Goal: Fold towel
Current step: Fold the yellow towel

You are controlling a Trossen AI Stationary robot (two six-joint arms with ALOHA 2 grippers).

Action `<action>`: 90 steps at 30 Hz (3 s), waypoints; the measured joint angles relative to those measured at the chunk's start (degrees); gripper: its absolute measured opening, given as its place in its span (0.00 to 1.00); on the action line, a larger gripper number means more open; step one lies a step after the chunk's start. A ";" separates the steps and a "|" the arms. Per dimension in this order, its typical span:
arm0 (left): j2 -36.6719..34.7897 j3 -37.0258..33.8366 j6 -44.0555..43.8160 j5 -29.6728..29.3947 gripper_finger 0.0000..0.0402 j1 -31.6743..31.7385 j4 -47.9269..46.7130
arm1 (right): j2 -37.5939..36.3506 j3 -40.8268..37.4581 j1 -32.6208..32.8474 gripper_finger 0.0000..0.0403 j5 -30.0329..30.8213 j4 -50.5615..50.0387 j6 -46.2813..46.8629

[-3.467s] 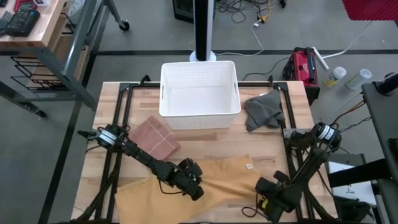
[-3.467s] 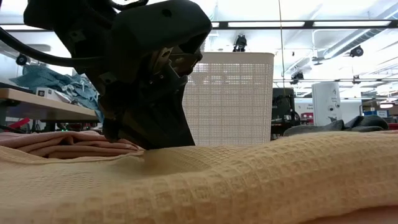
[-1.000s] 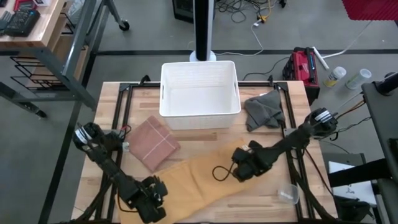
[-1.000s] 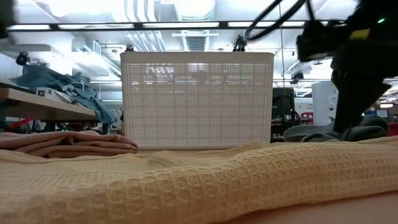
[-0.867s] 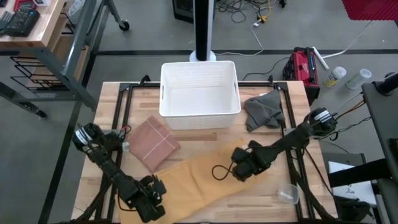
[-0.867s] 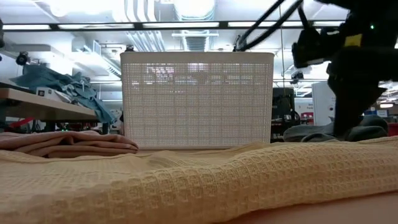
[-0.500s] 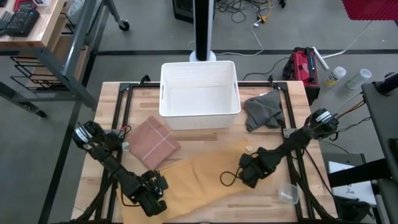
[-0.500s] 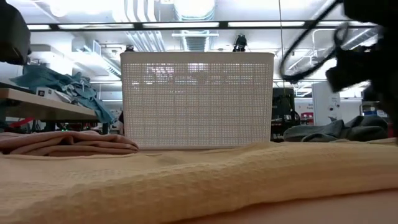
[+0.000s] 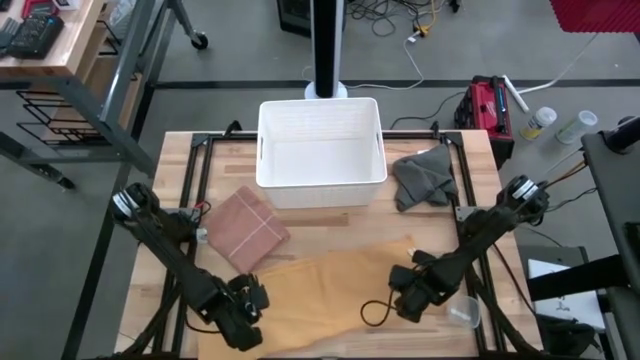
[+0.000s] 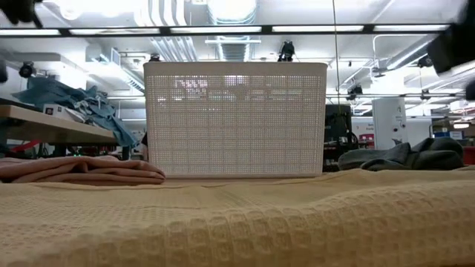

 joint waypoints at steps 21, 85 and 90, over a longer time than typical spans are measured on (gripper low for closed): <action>-7.99 -0.49 -37.63 -7.81 0.14 -5.17 -39.71 | -6.38 4.49 -4.06 0.00 29.13 -1.77 -30.60; -0.76 -14.19 -50.07 22.97 0.17 -11.96 -19.86 | -5.97 7.69 -15.06 0.38 30.05 -8.79 -17.12; -0.49 -11.77 -48.11 21.23 0.04 -12.48 -21.89 | -5.97 7.69 -15.06 0.33 30.05 -8.81 -17.12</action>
